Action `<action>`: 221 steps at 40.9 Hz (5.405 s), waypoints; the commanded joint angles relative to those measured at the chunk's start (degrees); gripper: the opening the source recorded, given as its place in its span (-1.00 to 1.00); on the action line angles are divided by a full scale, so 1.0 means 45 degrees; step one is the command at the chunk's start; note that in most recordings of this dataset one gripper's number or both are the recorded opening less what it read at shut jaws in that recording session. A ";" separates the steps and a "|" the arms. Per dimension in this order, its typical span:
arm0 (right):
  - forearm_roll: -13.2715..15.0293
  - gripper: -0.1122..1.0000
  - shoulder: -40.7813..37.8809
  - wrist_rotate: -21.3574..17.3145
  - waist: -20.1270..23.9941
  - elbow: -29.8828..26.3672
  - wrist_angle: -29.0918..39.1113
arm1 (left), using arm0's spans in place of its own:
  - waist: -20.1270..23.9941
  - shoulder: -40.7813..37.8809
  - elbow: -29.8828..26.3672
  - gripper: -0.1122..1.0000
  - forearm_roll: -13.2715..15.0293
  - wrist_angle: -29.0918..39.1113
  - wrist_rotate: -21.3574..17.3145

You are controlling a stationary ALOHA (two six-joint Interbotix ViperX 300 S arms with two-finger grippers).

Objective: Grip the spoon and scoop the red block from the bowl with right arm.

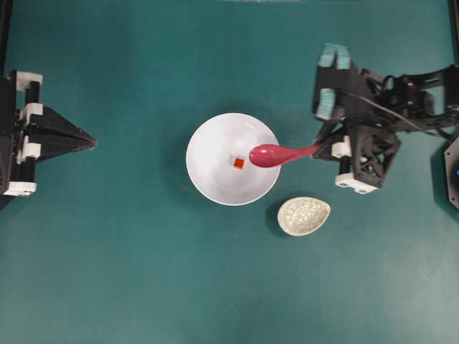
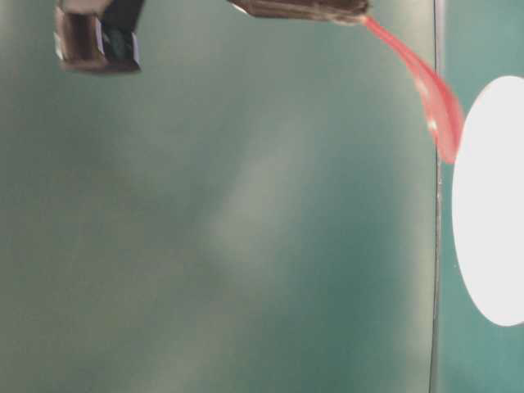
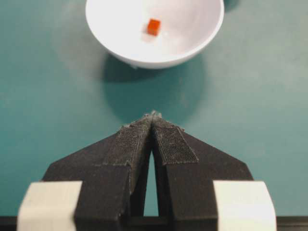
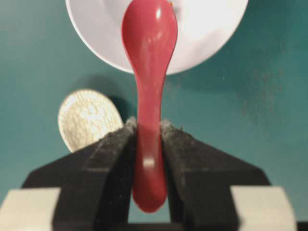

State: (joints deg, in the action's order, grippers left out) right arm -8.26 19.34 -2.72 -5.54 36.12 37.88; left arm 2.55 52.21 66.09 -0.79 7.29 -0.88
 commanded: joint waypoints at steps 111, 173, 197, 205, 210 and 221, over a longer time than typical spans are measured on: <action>-0.0117 -0.36 -0.6035 0.0449 -0.0371 -0.6504 0.5098 | 0.0020 0.0176 -0.0293 -0.80 0.0000 -0.0059 0.0000; -0.0137 -0.36 -0.6074 0.0156 -0.0371 -0.6641 0.3652 | 0.0020 0.0195 -0.0352 -0.80 -0.0020 -0.0059 0.0020; -0.0215 -0.36 -0.5762 0.0137 -0.0371 -0.6543 0.3242 | -0.0137 0.0195 -0.0352 -0.80 -0.0020 -0.0059 0.0020; -0.0215 -0.36 -0.5625 0.0137 -0.0371 -0.6523 0.3184 | -0.0137 0.0176 -0.0352 -0.80 -0.0020 -0.0059 0.0039; -0.0215 -0.36 -0.5586 0.0137 -0.0371 -0.6484 0.3145 | -0.0117 0.0195 -0.0352 -0.80 -0.0020 -0.0059 0.0039; -0.0234 -0.36 -0.5313 0.0137 -0.0371 -0.6250 0.2930 | -0.0117 0.0195 -0.0352 -0.80 -0.0020 -0.0059 0.0039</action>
State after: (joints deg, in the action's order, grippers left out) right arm -9.14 -7.12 -2.02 -7.38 8.17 51.86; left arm 2.02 53.35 66.09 -0.70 7.21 -0.70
